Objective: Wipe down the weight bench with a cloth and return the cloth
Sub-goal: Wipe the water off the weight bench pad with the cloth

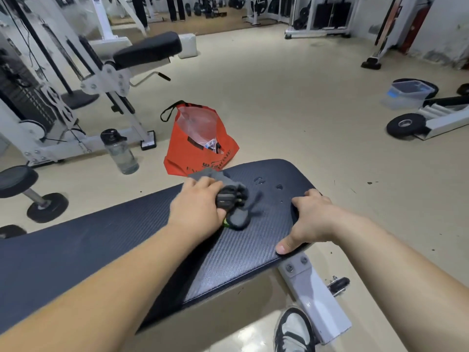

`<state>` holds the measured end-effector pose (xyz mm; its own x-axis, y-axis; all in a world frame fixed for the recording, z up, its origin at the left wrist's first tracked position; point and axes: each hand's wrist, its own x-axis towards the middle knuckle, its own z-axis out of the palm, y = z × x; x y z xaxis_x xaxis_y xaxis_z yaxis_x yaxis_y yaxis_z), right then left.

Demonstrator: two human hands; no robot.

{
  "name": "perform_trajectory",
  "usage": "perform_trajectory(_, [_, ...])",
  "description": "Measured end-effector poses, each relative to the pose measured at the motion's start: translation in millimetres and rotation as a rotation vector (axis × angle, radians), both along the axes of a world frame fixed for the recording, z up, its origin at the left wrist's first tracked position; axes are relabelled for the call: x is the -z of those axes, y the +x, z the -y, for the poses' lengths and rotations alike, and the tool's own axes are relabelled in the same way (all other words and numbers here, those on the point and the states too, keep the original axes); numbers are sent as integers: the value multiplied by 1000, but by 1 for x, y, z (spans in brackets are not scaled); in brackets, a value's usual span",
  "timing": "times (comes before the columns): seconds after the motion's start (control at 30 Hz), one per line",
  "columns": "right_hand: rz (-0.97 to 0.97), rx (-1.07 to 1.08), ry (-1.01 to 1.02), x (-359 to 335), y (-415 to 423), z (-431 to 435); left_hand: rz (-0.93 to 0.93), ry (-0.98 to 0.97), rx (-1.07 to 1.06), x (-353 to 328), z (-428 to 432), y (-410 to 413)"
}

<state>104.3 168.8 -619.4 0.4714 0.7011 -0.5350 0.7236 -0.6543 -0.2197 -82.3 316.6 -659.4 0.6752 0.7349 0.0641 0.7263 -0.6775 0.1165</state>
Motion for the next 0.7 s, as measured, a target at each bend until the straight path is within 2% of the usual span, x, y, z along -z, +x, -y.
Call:
perform_trajectory(0.03, [7, 3, 7, 1, 0, 0, -1, 7, -82, -2, 6, 8])
perform_trajectory(0.1, [27, -1, 9, 1, 1, 0, -21, 46, -58, 1, 34, 17])
perform_trajectory(0.2, [57, 4, 16, 3, 0, -2, 85, 43, 335, 2, 66, -2])
perform_trajectory(0.27, [81, -5, 25, 5, 0, -3, 120, 7, 520, 4, 44, -16])
perform_trajectory(0.3, [87, -7, 30, 6, 0, -2, 104, 31, 514, 6, 27, -19])
perform_trajectory(0.33, [86, -6, 41, 7, 1, -2, 89, 54, 414, 9, 10, -20])
perform_trajectory(0.43, [76, 37, 119, 11, 9, 0, 53, 33, -54, 7, 5, -5])
perform_trajectory(0.47, [79, 64, 165, 12, 11, 0, 30, 42, -104, 8, 17, 3])
perform_trajectory(0.5, [86, 98, 214, 12, 13, 0, 24, 50, -78, 9, 32, 9])
perform_trajectory(0.63, [88, 215, 246, 16, 17, 2, 33, -24, 336, -2, 46, 2])
perform_trajectory(0.7, [64, 251, 228, 17, 18, 3, -44, -11, 337, -2, 16, 5])
